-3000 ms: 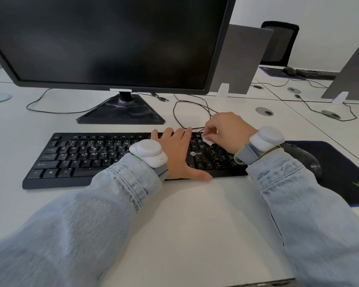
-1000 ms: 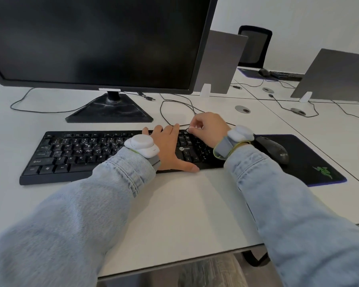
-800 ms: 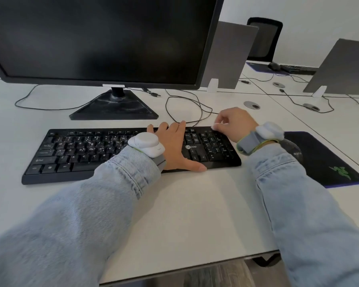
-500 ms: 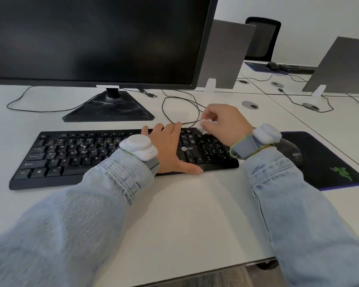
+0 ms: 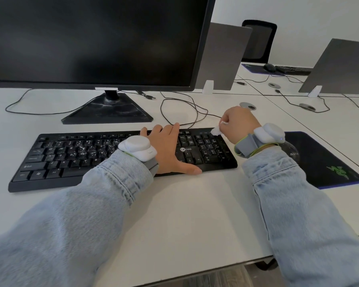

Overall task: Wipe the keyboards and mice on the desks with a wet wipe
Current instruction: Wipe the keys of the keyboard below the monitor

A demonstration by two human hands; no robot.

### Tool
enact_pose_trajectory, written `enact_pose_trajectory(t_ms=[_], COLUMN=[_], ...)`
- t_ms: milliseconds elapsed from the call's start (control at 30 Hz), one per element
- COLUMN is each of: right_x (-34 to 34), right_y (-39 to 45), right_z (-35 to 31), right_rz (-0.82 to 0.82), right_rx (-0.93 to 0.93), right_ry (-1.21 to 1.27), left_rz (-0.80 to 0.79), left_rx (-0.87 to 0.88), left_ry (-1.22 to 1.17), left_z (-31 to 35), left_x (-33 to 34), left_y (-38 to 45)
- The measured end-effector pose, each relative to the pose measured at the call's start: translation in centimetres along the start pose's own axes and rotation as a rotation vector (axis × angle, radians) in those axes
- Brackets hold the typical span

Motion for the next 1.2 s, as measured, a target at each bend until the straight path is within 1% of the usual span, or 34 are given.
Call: enact_pose_trajectory(t_ms=[33, 100, 167, 267, 333, 400, 467, 500, 533, 600, 633, 700, 767, 833, 900, 933, 1000, 1067, 1133, 1200], right_x=[-0.1, -0.1, 0.1, 0.4, 0.6, 0.9, 1.0, 1.0, 0.9, 0.6, 0.6, 0.9, 1.4, 1.6, 1.4, 1.2, 0.5, -0.2, -0.3, -0.1], right_y=[-0.1, -0.7, -1.4, -1.5, -1.0, -0.5, -0.1, 0.0, -0.1, -0.5, -0.8, -1.1, -0.5, 0.2, 0.3, 0.1, -0.8, -2.0, -2.6, -2.6], right_z=[0.1, -0.2, -1.0, -1.2, -0.5, 0.5, 1.5, 1.7, 1.5, -0.2, -1.3, -3.1, -2.7, -0.9, 0.6, 0.7, -0.6, -2.8, -4.2, -3.8], right_rz=[0.041, 0.087, 0.049, -0.023, -0.037, -0.024, 0.035, 0.083, 0.126, 0.153, 0.134, 0.074, 0.037, 0.023, 0.046, 0.076, 0.112, 0.065, -0.006, -0.043], right_rx=[-0.003, -0.082, -0.191, -0.262, -0.237, -0.154, -0.056, -0.03, -0.036, -0.137, -0.204, -0.29, -0.274, -0.182, -0.089, -0.083, -0.166, -0.309, -0.403, -0.419], right_ry=[0.04, 0.193, 0.283, 0.239, 0.184, 0.13, 0.148, 0.201, 0.273, 0.391, 0.415, 0.386, 0.315, 0.248, 0.221, 0.243, 0.329, 0.376, 0.319, 0.232], left_rz=[0.0, 0.002, 0.009, 0.002, 0.011, 0.011, 0.011, 0.013, 0.011, 0.003, 0.002, 0.014, 0.024, 0.028, 0.025, 0.02, 0.021, 0.025, 0.02, 0.018], left_rx=[0.001, 0.004, 0.005, -0.003, -0.007, -0.008, -0.01, -0.008, -0.009, -0.013, -0.012, -0.008, -0.01, -0.012, -0.01, -0.01, -0.012, -0.018, -0.015, -0.015], left_ry=[0.002, 0.008, 0.012, 0.016, 0.021, 0.024, 0.027, 0.028, 0.027, 0.021, 0.019, 0.023, 0.024, 0.018, 0.013, 0.012, 0.015, 0.015, 0.014, 0.01], left_z=[0.1, 0.2, 0.1, 0.0, -0.1, -0.2, -0.1, -0.1, -0.1, -0.1, -0.1, -0.1, -0.1, -0.1, 0.0, 0.0, 0.0, -0.1, -0.1, 0.0], left_x=[0.0, -0.1, -0.1, -0.1, 0.0, 0.0, 0.0, 0.0, 0.0, 0.0, 0.0, 0.0, 0.1, 0.1, 0.0, -0.1, 0.0, 0.1, 0.1, 0.1], left_y=[0.0, -0.1, -0.1, 0.0, 0.1, 0.1, 0.1, 0.1, 0.1, 0.1, 0.1, 0.0, 0.0, 0.0, 0.0, 0.0, 0.0, 0.0, 0.0, 0.0])
Point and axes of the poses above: each hand's wrist, its own y-axis towards the middle knuckle, its own x-axis out of the palm, z = x × y, the point moved 3 cm from there along y, towards the middle knuckle, and after that the axes turned 14 degrees about -y, right-handed, at the moved point
